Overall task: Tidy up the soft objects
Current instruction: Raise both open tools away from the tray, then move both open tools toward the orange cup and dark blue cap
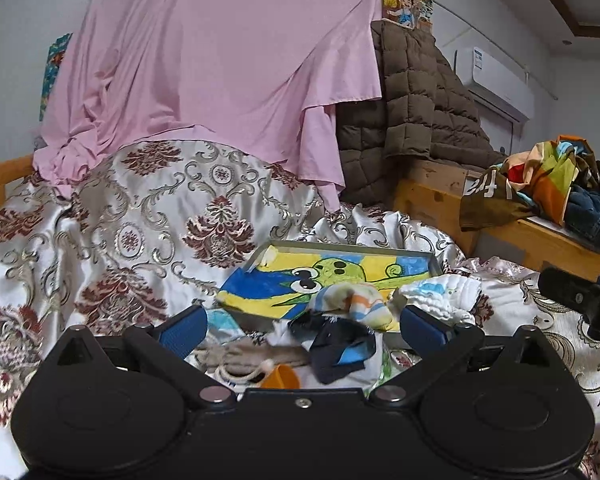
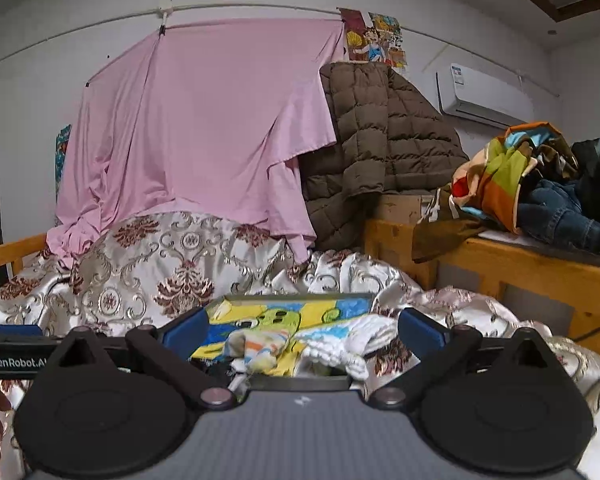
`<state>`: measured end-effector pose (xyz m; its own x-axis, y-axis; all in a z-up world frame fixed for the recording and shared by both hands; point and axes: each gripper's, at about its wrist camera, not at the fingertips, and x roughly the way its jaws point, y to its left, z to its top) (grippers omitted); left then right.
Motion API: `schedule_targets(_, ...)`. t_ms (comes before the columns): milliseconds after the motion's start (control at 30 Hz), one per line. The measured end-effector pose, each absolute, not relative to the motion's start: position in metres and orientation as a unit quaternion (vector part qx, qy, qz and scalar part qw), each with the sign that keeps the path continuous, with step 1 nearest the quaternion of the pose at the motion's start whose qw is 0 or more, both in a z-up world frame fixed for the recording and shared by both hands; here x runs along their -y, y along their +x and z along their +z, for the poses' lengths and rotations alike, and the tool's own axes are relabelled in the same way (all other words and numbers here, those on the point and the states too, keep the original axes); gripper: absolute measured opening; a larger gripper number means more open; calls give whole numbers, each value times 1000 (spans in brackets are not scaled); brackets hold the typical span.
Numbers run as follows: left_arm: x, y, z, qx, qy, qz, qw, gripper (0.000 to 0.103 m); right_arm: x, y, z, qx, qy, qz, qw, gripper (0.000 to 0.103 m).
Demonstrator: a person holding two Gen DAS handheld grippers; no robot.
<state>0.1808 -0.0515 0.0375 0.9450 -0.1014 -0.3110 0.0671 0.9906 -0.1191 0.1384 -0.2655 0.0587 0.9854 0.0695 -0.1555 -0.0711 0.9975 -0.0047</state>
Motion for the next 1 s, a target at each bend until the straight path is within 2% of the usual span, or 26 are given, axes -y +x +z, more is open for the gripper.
schedule_targets(467, 22, 142, 16, -163, -27, -44, 985, 102, 241, 103, 31, -125, -22, 43, 991, 103)
schedule_targets(1000, 14, 148, -17, -234, 50, -76, 968, 102, 205, 105, -5, -197, -94, 84, 972, 103)
